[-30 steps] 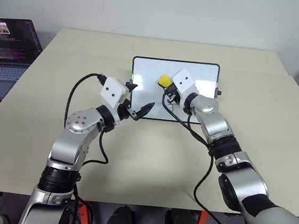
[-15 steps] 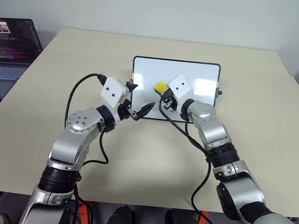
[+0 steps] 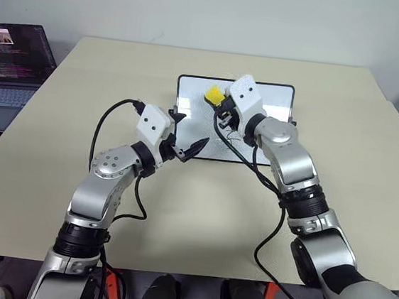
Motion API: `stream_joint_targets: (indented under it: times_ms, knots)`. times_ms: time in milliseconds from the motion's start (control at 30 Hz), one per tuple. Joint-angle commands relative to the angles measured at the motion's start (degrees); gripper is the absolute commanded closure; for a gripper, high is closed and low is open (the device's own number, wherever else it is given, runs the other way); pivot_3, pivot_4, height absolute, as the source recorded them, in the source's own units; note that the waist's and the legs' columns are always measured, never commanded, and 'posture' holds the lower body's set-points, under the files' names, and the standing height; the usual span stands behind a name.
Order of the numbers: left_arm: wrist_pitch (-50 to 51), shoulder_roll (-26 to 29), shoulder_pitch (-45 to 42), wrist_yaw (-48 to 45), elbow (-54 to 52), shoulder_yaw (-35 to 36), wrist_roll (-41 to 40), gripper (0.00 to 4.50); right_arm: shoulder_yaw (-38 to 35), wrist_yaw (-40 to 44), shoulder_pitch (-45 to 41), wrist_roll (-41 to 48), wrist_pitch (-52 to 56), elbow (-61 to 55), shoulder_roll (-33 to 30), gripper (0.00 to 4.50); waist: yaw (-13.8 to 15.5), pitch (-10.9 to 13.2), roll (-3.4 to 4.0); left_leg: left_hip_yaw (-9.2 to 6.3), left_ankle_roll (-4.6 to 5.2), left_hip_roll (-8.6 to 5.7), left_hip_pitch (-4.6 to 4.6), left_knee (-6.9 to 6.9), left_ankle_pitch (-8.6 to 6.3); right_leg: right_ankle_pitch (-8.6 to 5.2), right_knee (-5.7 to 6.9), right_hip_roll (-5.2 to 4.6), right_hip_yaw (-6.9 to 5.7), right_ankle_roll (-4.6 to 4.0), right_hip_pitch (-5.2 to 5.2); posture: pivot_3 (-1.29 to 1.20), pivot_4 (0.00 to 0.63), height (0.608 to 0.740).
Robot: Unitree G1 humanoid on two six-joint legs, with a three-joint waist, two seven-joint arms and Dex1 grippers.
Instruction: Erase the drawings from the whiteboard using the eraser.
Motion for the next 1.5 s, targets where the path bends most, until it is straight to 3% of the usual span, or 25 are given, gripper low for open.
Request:
stream_joint_targets:
  times_ms: [33, 333, 533, 1267, 1500]
  knots:
    - [-0.92, -0.32, -0.89, -0.01, -1.26, -0.05, -0.03, 0.00, -1.73, -1.10, -2.70, -0.34, -4.97, 5.37, -1.76, 3.31, 0.01, 0.00, 0.00, 0.00, 0.00, 0.00, 0.00, 0.00, 0.00, 0.00, 0.00, 0.00, 0.00, 0.00, 0.00, 0.00, 0.150, 0.740]
    - [-0.49, -0.13, -0.81, -0.03, -1.58, 0.08, -0.07, 0.00, -1.65, -4.14, -5.98, -2.08, -17.14, 24.31, -4.05, 3.31, -0.08, 0.00, 0.00, 0.06, 0.00, 0.02, 0.01, -0.02, 0.00, 0.00, -0.02, 0.00, 0.02, 0.00, 0.00, 0.00, 0.150, 0.740]
    - [0.06, 0.28, -0.50, 0.25, -2.29, 0.56, -0.11, 0.00, -1.09, -4.90, -7.38, -2.04, -20.14, 29.09, -2.68, 3.31, -0.02, 0.00, -0.01, 0.04, 0.01, 0.01, 0.11, 0.05, 0.00, 0.00, 0.08, 0.00, 0.02, 0.00, 0.10, 0.00, 0.150, 0.740]
    - [0.66, 1.04, 0.04, 1.00, -3.28, 1.72, -0.09, 0.00, 2.75, -2.42, 0.73, -2.20, -13.73, 17.68, 3.42, 3.31, -1.07, 0.00, 0.00, 0.03, 0.01, 0.04, 0.17, 0.04, 0.01, 0.03, 0.13, 0.02, 0.03, -0.05, 0.11, 0.00, 0.150, 0.740]
    - [0.56, 0.91, 0.38, 1.15, -3.18, 1.55, -0.26, 0.00, 2.65, -1.86, 2.21, -2.31, -11.71, 14.44, 2.82, 3.31, -1.01, 0.00, 0.00, 0.02, 0.00, 0.04, 0.16, 0.03, 0.01, 0.03, 0.12, 0.02, 0.01, -0.05, 0.11, 0.00, 0.150, 0.740]
